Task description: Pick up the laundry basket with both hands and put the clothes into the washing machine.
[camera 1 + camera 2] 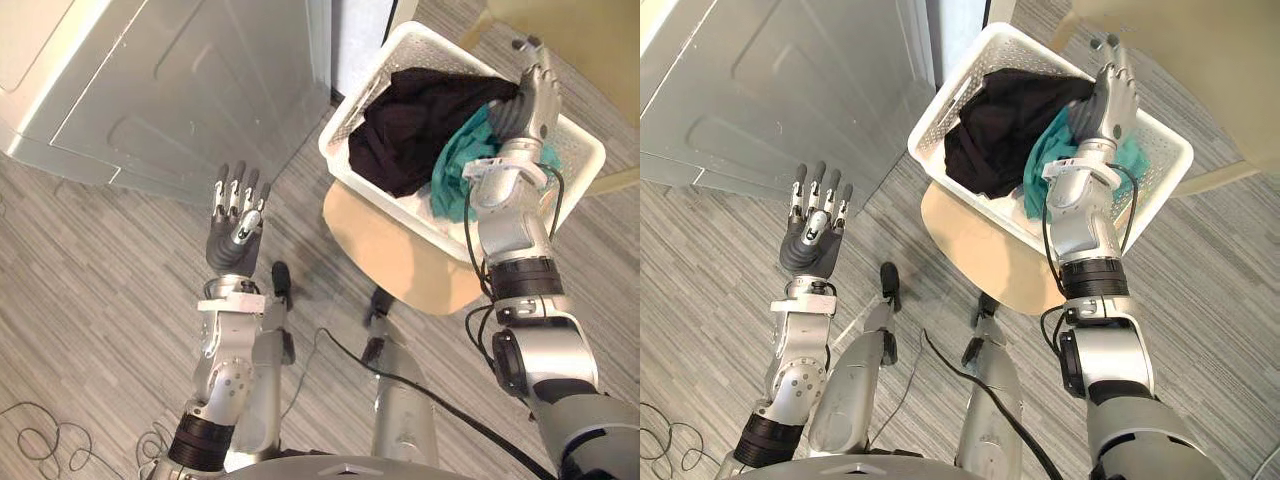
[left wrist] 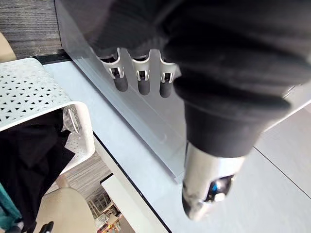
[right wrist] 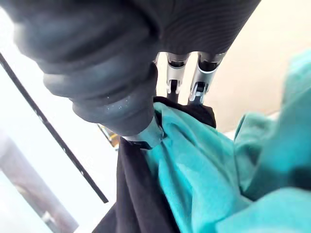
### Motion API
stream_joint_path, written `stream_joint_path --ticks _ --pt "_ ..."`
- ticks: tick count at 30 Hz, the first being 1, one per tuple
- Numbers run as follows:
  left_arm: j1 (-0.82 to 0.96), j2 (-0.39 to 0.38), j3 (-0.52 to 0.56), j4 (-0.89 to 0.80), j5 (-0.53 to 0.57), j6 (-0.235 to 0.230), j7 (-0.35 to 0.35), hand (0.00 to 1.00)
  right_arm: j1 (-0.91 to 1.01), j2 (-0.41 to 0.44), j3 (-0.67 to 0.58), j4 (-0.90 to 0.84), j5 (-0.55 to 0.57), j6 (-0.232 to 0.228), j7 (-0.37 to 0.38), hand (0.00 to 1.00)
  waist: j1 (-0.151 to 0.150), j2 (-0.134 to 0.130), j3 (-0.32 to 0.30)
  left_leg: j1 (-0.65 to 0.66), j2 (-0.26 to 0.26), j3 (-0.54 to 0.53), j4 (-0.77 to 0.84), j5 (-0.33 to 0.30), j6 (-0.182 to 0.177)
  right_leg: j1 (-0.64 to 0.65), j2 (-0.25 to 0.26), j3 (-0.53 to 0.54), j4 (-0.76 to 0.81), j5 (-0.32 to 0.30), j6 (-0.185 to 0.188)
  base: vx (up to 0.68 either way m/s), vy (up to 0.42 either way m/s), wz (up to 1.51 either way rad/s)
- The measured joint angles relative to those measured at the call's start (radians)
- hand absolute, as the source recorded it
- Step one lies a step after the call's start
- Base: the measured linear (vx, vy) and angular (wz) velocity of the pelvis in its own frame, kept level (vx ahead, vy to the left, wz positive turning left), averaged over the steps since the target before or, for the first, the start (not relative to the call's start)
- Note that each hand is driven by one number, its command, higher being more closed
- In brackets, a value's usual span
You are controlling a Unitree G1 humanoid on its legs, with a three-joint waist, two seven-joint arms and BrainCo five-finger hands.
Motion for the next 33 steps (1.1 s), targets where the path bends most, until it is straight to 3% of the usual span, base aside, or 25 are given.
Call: stream_joint_path --ticks 7,13,16,18,23,28,33 --pt "-0.070 0.047 -0.018 -0.010 0.002 -0.008 -0.008 0.00 0.077 0.058 -0.037 -0.165 0.021 -0.007 -0.004 1.00 -0.018 -0.025 0.041 -0.024 -0.003 0.017 0.038 -0.016 0.007 -0.024 -0.010 0.019 0.020 0.002 -0.002 0.00 -0.015 -0.03" --pt "-0.167 0.128 -0.040 -0.028 0.142 -0.008 -0.009 0.00 0.124 0.084 -0.039 -0.252 0.040 -0.055 0.006 1.00 -0.033 -0.037 0.065 -0.068 0.013 0.018 0.138 -0.070 0.010 -0.026 -0.008 0.021 0.023 0.004 -0.002 0.02 -0.022 -0.03" --pt "-0.271 0.224 -0.094 -0.042 0.284 -0.016 -0.002 0.00 0.137 0.090 -0.038 -0.284 0.074 -0.078 0.014 1.00 -0.036 -0.042 0.078 -0.094 0.023 0.022 0.193 -0.101 0.009 -0.035 -0.008 0.026 0.035 0.001 0.000 0.00 -0.015 -0.04" --pt "-0.402 0.320 -0.152 -0.039 0.471 -0.017 0.021 0.00 0.136 0.092 -0.037 -0.290 0.105 -0.102 0.034 1.00 -0.046 -0.047 0.080 -0.132 0.033 0.024 0.248 -0.125 0.011 -0.054 -0.009 0.027 0.047 0.001 0.000 -0.01 -0.008 -0.02" --pt "-0.617 0.466 -0.252 0.048 0.758 -0.022 0.091 0.00 0.176 0.092 -0.025 -0.325 0.130 -0.121 0.066 1.00 -0.058 -0.051 0.091 -0.160 0.057 0.051 0.329 -0.172 0.014 -0.060 -0.008 0.039 0.065 -0.002 0.005 -0.02 -0.013 -0.07" --pt "-0.725 0.619 -0.374 0.138 0.793 -0.023 0.073 0.00 0.203 0.074 0.003 -0.389 0.183 -0.137 0.100 1.00 -0.078 -0.051 0.091 -0.179 0.085 0.088 0.410 -0.215 0.028 -0.064 -0.005 0.058 0.079 -0.005 0.011 -0.01 -0.016 -0.13" --pt "-0.764 0.682 -0.422 0.203 0.806 -0.013 0.021 0.00 0.205 0.003 0.045 -0.528 0.212 -0.165 0.123 1.00 -0.087 -0.050 0.091 -0.183 0.100 0.121 0.460 -0.243 0.040 -0.072 -0.004 0.088 0.091 -0.003 0.016 0.00 0.000 -0.16"
